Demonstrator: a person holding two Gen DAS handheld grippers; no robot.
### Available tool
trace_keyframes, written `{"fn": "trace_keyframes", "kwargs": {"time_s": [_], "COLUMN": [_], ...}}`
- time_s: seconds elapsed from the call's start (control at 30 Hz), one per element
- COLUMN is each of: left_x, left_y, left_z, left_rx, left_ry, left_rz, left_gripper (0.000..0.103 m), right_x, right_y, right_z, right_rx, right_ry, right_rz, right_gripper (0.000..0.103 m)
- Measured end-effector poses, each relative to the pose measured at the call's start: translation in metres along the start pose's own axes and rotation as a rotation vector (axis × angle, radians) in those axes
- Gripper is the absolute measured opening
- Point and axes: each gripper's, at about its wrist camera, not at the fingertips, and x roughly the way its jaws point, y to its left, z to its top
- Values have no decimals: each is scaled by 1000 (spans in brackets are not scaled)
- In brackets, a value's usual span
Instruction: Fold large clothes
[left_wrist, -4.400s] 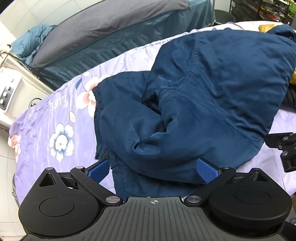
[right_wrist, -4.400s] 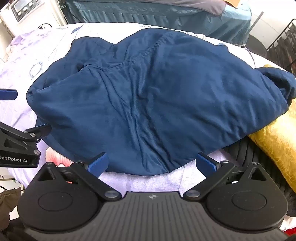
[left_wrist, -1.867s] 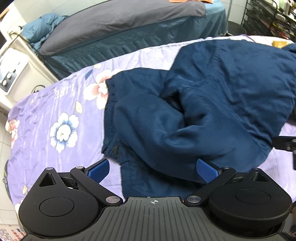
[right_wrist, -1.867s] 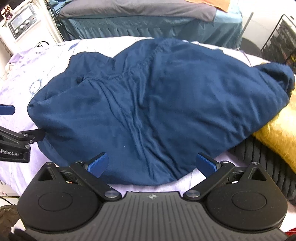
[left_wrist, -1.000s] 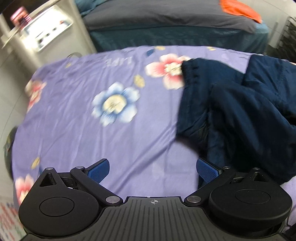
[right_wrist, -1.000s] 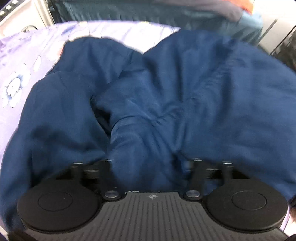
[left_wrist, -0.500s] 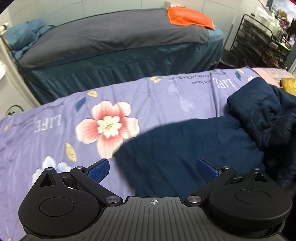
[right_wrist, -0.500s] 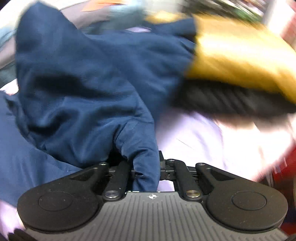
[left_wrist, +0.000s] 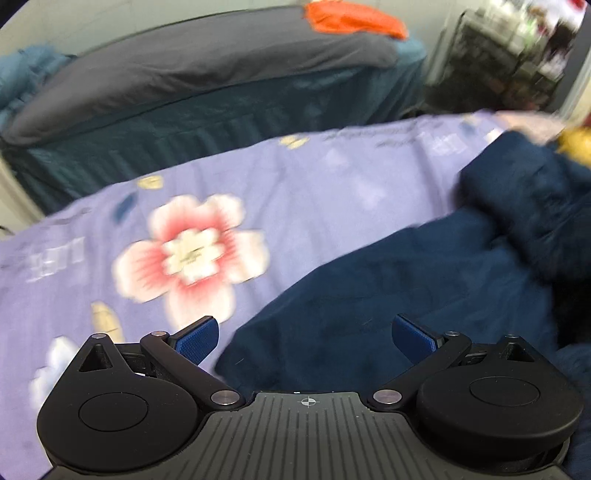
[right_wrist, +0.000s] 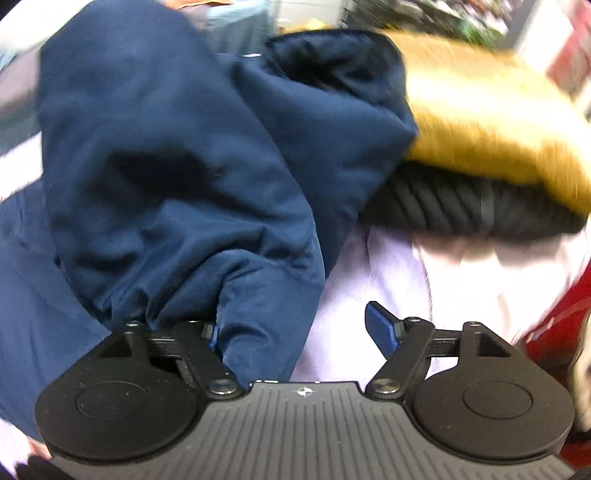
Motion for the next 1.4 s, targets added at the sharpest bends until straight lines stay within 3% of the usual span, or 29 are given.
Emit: {"fn": "trace_keyframes", "kwargs": {"time_s": [0.07, 0.13, 0.23, 0.37, 0.5, 0.57, 0.6, 0.63, 0.67, 0.73, 0.8, 0.97, 1.07, 1.13, 1.2, 1.27, 1.3, 1.4], "left_x": [5, 19, 47, 106, 113, 101, 92, 82, 71, 50, 25, -44, -98, -145, -204, -265, -293, -350], "left_y": [2, -5, -21, -31, -35, -33, -30, -29, -27, -24, -23, -15, -8, 9, 33, 54, 60, 57], "left_z": [8, 15, 23, 25, 18, 17, 17, 16, 14, 11, 8, -5, -17, -29, -39, -51, -59, -83], "left_rx": [-7, 45, 137, 189, 179, 151, 137, 129, 112, 68, 30, -88, -117, -180, -258, -310, -336, -343], "left_ry": [4, 23, 37, 211, 193, 170, 159, 146, 134, 112, 61, -52, -145, -240, -354, -437, -473, -506], "left_rz": [-104, -139, -97, -64, -31, -28, -34, -33, -45, -91, -127, -211, -163, -107, -37, 55, 95, 214], "left_gripper": [103, 103, 103, 103, 103, 103, 102, 82, 63, 54, 50, 47, 44, 28, 28, 28, 28, 30], "right_x": [0, -4, -7, -19, -32, -37, -29, -37, -45, -60, -77, -158, -201, -218, -249, -226, -228, -234], "right_y": [5, 0, -11, -22, -32, -41, -42, -44, -45, -38, -29, 9, 33, 48, 54, 57, 60, 46], "right_z": [-3, -10, -13, -29, -50, -50, -42, -46, -49, -47, -37, -14, 2, 32, 48, 106, 119, 149], "right_rx": [-22, -10, 16, 36, 43, 40, 39, 33, 21, -9, -29, -197, -278, -284, -310, -302, -283, -208], "right_ry": [7, 16, 30, 45, 59, 51, 47, 37, 24, 1, -36, -191, -265, -312, -370, -410, -426, -453], "right_rz": [18, 27, 46, 54, 63, 88, 120, 149, 157, 185, 244, 469, 574, 687, 796, 895, 962, 1185], "right_gripper": [83, 83, 83, 83, 82, 76, 60, 45, 45, 31, 25, 19, 19, 18, 18, 18, 18, 18]}}
